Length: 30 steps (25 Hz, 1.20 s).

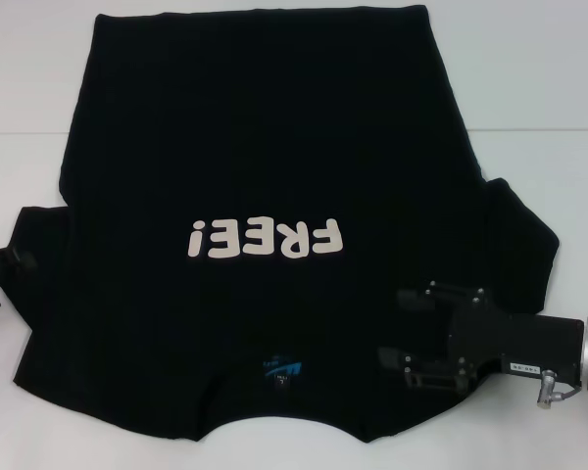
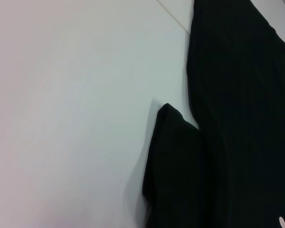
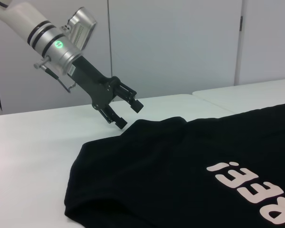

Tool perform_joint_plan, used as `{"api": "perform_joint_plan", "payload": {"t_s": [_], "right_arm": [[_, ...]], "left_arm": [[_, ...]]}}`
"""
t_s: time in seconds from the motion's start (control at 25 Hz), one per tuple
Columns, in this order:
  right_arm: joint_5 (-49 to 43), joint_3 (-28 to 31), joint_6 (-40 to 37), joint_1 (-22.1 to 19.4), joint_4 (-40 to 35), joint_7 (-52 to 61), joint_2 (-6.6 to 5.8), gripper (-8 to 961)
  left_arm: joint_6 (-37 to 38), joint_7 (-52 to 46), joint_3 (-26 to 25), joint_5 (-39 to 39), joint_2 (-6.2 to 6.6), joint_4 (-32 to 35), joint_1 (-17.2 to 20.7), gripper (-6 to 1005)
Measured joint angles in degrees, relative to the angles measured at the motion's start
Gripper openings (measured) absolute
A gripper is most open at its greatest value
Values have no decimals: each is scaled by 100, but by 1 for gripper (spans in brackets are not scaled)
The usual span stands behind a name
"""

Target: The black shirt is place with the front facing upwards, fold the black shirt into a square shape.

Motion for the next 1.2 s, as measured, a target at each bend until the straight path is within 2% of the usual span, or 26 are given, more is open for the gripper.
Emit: {"api": "perform_joint_plan", "payload": {"t_s": [0.92, 1.2], "right_arm": [[0, -9, 1, 0, 40, -3, -5, 807], [0, -9, 2, 0, 44, -2, 0, 807]], "left_arm": [[-102, 11, 135, -4, -33, -223, -176, 901], [-96, 72, 64, -224, -32, -218, -180, 897]]}}
